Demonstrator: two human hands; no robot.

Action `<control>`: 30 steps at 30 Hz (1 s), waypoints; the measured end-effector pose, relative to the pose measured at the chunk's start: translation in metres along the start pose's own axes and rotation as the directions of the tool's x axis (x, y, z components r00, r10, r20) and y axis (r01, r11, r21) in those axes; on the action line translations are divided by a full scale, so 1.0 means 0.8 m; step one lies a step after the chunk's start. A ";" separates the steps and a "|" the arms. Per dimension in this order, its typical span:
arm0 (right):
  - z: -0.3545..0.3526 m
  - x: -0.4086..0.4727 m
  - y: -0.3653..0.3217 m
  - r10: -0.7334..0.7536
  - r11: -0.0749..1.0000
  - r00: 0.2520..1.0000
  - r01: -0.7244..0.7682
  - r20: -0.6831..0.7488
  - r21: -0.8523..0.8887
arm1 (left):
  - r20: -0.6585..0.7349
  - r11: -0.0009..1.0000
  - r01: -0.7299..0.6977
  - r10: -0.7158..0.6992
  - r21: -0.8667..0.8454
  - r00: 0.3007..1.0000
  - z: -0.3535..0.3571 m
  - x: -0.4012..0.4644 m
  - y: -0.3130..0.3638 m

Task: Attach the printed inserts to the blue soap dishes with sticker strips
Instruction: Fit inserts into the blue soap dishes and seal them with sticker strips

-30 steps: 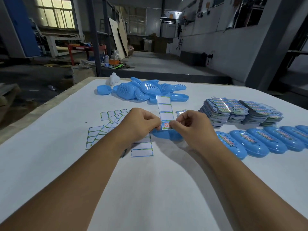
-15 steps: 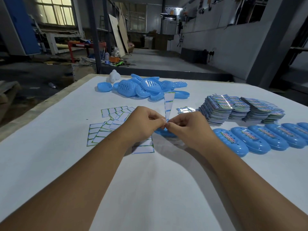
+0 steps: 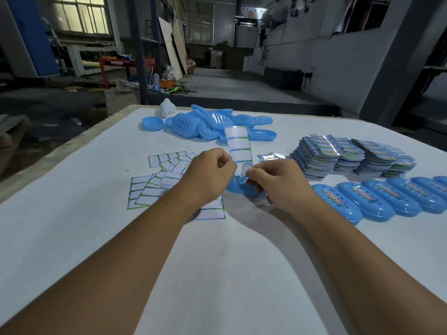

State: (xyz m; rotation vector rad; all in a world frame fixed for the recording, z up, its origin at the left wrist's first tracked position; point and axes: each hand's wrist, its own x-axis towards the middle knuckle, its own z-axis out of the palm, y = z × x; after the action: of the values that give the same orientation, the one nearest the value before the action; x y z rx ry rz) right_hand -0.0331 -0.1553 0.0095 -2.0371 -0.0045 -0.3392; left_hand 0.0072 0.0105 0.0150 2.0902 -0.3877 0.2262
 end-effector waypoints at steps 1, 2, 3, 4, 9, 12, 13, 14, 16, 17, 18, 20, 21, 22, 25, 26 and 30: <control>0.000 0.000 -0.001 0.007 1.000 1.000 -0.007 -0.001 0.016 | -0.014 1.000 0.014 -0.014 -0.001 1.000 -0.001 0.000 0.001; -0.001 0.000 -0.001 0.016 0.999 1.000 -0.015 -0.003 0.030 | -0.027 0.999 0.032 -0.032 -0.008 0.999 -0.002 0.000 0.000; -0.001 0.000 -0.002 0.023 0.999 1.000 -0.023 -0.005 0.039 | -0.039 0.998 0.052 -0.052 -0.021 0.998 -0.003 0.000 0.000; -0.002 0.000 -0.002 0.031 0.999 1.000 -0.030 -0.007 0.042 | -0.047 0.997 0.073 -0.075 -0.033 0.996 -0.004 0.000 0.001; -0.004 0.000 -0.002 0.051 0.998 0.999 -0.051 -0.008 0.025 | -0.060 0.990 0.139 -0.141 -0.034 0.988 -0.006 0.002 0.002; -0.004 0.001 0.000 0.052 0.999 0.998 -0.052 -0.019 0.001 | -0.061 0.988 0.151 -0.153 -0.046 0.986 -0.008 0.002 0.003; -0.004 0.002 0.001 0.049 0.999 0.998 -0.050 -0.029 -0.013 | -0.065 0.988 0.153 -0.155 -0.028 0.986 -0.009 0.001 0.003; -0.004 0.002 0.002 0.039 0.998 0.998 -0.041 -0.041 -0.038 | -0.073 0.988 0.152 -0.152 0.005 0.986 -0.009 0.001 0.002; -0.004 0.003 0.005 0.001 0.991 0.998 -0.009 -0.061 -0.133 | -0.098 0.986 0.141 -0.132 0.094 0.986 -0.012 0.002 -0.001; -0.004 0.003 0.006 -0.021 0.981 0.998 0.008 -0.065 -0.192 | -0.107 0.980 0.136 -0.121 0.145 0.987 -0.013 0.002 -0.002; -0.004 0.003 0.008 -0.044 0.967 0.997 0.025 -0.068 -0.252 | -0.116 0.972 0.134 -0.113 0.193 0.987 -0.014 0.002 -0.003; -0.005 0.003 0.009 -0.080 0.932 0.994 0.047 -0.077 -0.359 | -0.130 0.954 0.117 -0.083 0.276 0.988 -0.016 0.004 -0.007; -0.006 0.003 0.009 -0.091 0.918 0.993 0.054 -0.077 -0.394 | -0.135 0.943 0.112 -0.073 0.314 0.988 -0.017 0.005 -0.008; -0.006 0.002 0.009 -0.102 0.907 0.992 0.063 -0.073 -0.415 | -0.136 0.932 0.107 -0.063 0.346 0.989 -0.018 0.005 -0.009; -0.007 0.000 0.009 -0.146 0.877 0.988 0.103 -0.056 -0.470 | -0.136 0.899 0.057 0.003 0.435 0.991 -0.019 0.005 -0.014; -0.007 0.000 0.008 -0.158 0.865 0.986 0.111 -0.057 -0.489 | -0.141 0.888 0.054 0.012 0.457 0.990 -0.019 0.004 -0.015; -0.007 -0.001 0.008 -0.183 0.816 0.980 0.107 -0.078 -0.568 | -0.121 0.866 0.054 0.008 0.497 0.993 -0.016 0.002 -0.015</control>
State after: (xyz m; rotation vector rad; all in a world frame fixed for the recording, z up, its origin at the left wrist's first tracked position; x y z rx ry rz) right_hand -0.0343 -0.1632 0.0062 -2.6064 0.0224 -0.6297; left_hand 0.0130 0.0267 0.0125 2.5753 -0.2452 0.4784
